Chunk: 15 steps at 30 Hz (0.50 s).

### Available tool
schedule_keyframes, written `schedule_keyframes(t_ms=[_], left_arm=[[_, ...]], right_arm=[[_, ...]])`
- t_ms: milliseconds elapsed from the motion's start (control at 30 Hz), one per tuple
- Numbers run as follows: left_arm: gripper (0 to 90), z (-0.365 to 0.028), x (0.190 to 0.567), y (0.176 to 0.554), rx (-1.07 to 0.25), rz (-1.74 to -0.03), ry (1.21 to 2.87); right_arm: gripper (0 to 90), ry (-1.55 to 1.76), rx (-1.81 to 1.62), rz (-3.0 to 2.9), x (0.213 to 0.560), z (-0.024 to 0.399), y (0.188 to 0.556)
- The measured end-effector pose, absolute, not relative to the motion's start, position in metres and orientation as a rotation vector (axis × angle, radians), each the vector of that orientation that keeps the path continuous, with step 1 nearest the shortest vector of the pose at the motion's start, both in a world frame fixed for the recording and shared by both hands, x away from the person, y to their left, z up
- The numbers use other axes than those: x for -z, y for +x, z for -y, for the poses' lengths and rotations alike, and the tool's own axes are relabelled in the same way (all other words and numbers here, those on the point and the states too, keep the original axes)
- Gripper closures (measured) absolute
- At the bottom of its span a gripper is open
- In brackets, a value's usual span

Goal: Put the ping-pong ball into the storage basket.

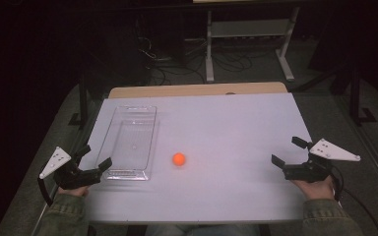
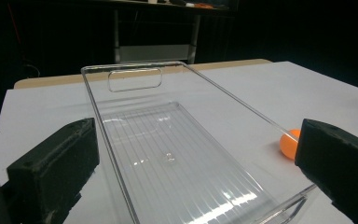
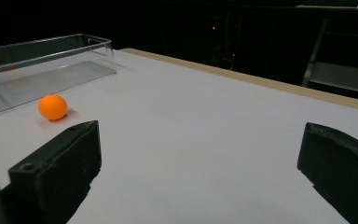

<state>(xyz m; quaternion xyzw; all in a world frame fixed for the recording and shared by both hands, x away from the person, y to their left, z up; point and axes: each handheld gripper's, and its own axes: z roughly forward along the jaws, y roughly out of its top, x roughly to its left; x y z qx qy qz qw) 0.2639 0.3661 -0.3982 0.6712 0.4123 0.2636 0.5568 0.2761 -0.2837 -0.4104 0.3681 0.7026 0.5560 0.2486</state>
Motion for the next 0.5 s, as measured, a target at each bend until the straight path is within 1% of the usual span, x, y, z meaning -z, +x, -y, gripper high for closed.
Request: schedule_keyframes(t_ms=[300,500], left_arm=[[0.0,-0.3663,0.3966,0.2622,-0.614,-0.974,1.581],[0.0,-0.3627,0.3946,0.2627,-0.625,-0.974,1.618]], right_arm=[[0.0,0.996,-1.508,-1.913,0.4105,0.2828,0.2758],[0.0,0.997,-1.499,-1.909,0.4102,0.2825,0.2751]])
